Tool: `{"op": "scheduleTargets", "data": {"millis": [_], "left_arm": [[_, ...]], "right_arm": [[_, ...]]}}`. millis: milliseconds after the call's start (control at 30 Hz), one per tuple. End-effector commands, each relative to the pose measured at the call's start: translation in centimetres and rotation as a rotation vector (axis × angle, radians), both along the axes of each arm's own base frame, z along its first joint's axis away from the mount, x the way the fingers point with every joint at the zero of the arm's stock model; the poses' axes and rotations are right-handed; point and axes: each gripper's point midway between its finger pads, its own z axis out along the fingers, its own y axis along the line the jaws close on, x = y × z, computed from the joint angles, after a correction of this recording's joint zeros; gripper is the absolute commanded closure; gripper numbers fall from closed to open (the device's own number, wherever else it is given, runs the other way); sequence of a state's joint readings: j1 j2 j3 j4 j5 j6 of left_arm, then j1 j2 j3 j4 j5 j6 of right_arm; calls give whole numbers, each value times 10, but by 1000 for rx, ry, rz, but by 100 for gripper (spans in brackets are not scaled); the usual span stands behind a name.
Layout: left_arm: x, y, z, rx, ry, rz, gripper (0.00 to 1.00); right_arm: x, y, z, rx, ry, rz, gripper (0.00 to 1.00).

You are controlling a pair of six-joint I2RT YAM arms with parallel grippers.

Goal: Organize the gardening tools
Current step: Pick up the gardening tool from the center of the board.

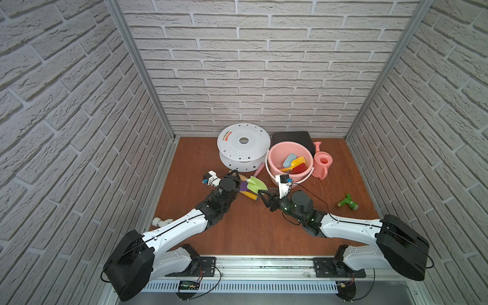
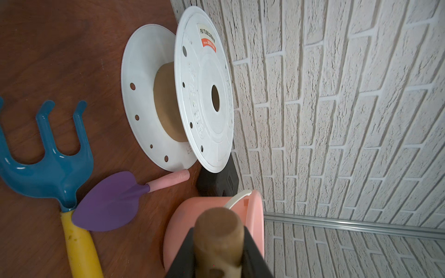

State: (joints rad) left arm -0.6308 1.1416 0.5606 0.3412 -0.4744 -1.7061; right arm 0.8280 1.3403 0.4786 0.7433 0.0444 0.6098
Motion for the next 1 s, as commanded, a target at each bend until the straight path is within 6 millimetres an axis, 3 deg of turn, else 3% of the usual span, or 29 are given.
{"op": "scheduleTargets", "data": {"millis": [0,100,267,400,467,633,667,967], "left_arm": [[1,1,10,-62,-50,0,100],[0,1,6,-72,-46,-4,100],[-1,-1,4,-78,-41,-22,100],[-1,-5,0,-73,-37,-41,96],[0,-5,0,-57,-44,-57,84],[3,-2,-2,70,-20,-143,8],[3,3,-3,105,-4,-152,2],[-15,27,-11,550,141,-302,2]], "right_arm": [[6,9,25,74,-58,-7,56],[9,10,28,75,-66,-13,63],[13,11,32,72,-77,-26,96],[15,12,35,64,-83,-25,97],[15,11,38,56,-89,-31,97],[18,-7,47,-83,-108,-89,97],[19,-12,53,-118,-121,-106,97],[35,-84,106,-473,-146,-273,97]]}}
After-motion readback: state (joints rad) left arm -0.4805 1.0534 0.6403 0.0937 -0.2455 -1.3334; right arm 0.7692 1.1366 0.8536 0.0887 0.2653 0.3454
